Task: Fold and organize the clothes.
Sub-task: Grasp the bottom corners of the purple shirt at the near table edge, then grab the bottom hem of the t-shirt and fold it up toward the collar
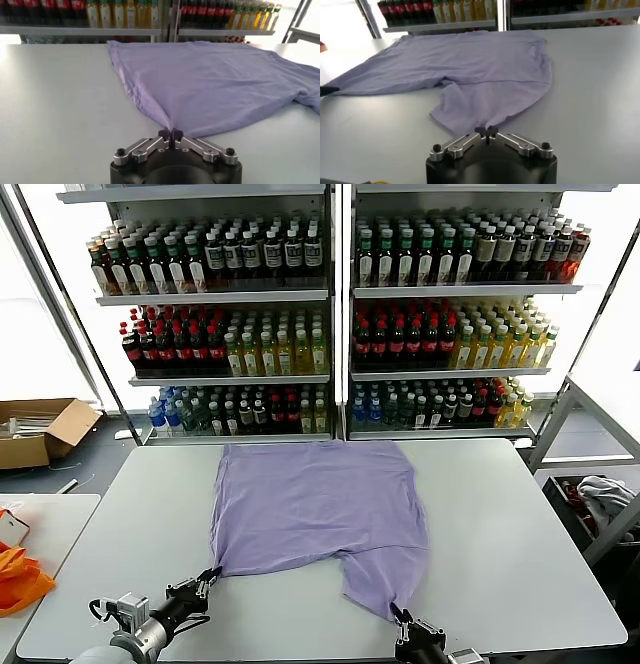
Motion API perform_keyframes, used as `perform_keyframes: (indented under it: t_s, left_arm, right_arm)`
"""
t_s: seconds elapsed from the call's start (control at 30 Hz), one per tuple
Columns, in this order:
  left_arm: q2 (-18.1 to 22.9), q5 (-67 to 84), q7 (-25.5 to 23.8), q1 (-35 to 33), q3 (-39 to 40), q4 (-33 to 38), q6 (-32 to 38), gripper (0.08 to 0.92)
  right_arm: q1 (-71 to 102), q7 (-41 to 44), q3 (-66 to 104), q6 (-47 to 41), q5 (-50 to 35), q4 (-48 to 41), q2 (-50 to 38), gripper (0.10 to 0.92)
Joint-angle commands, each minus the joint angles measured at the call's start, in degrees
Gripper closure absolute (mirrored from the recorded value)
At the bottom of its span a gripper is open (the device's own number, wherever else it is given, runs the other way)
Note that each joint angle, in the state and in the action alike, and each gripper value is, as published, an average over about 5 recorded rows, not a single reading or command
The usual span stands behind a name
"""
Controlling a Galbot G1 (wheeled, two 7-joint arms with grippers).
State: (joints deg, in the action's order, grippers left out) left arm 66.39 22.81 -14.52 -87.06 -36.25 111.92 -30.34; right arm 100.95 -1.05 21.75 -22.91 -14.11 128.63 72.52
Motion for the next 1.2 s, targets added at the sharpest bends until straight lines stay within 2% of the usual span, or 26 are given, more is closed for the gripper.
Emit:
perform_keyframes:
  t_s: [0.03, 0.23, 0.67, 0.83, 1.0, 1.2]
  left_arm:
    - [0.83, 1.58, 0.95, -1.96, -1.80, 3.94, 0.09, 0.914]
    - [1.95, 1.26, 1.30, -4.59, -3.27, 8.40, -0.09, 0.914]
    - [4.36, 0.03, 1.32, -14.99, -8.11, 17.07, -1.53, 0.915]
    - [3.87, 0.12, 0.83, -18.58, -11.09, 18.45, -1.70, 0.915]
    - [3.36, 0.73, 0.20, -19.06, -12.19, 18.49, -1.95, 0.915]
    - [2.46, 1.13, -0.10, -15.08, -12.01, 16.04, -2.48, 0.915]
  right_arm:
    - [2.60, 3.54, 1.08, 5.89, -0.01, 1.51, -1.14, 0.917]
    - [6.72, 4.89, 3.04, 7.53, -0.07, 3.96, -2.48, 0.917]
    - [17.60, 6.81, 6.32, 14.02, 2.34, 7.51, -5.18, 0.917]
    - [17.64, 7.34, 6.63, 16.40, 0.79, 8.10, -4.94, 0.917]
    - [16.71, 7.50, 6.62, 19.17, -2.05, 7.83, -3.72, 0.917]
    - [16.44, 8.88, 6.03, 21.89, -2.72, 7.41, -2.00, 0.917]
